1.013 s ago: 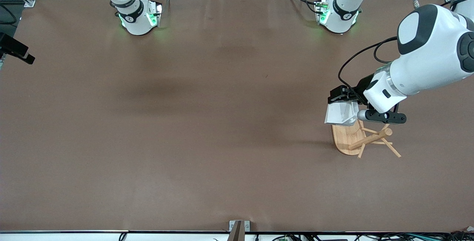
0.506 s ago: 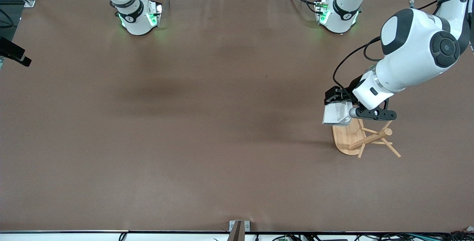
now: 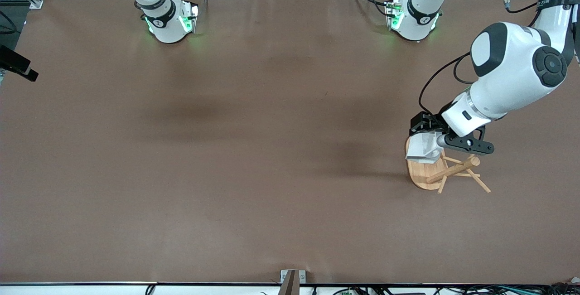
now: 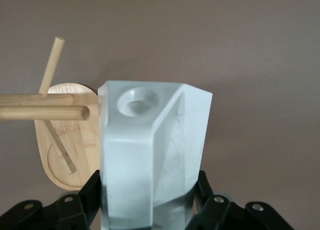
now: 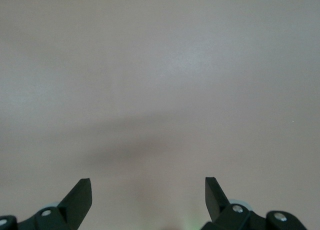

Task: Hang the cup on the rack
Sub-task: 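Lower the cup with the left gripper onto a rack peg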

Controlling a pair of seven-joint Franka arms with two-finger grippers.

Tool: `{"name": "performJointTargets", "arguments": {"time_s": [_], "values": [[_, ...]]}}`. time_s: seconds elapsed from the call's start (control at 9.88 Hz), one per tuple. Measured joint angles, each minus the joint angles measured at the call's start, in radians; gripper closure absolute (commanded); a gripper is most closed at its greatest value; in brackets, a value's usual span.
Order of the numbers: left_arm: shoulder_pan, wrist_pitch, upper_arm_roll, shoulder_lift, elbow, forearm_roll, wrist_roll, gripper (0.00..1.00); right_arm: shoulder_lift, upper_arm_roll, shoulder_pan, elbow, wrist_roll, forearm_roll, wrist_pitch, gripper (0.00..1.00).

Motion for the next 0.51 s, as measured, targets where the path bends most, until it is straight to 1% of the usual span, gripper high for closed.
{"name": "performJointTargets", "arguments": {"time_s": [0.51], "values": [[-0.003,0.058,0.001,0.037,0.000,0.000,0.025,1.00,0.000,-0.001,0.000,0.000,0.000,-0.001,0.000,0.00]]}}
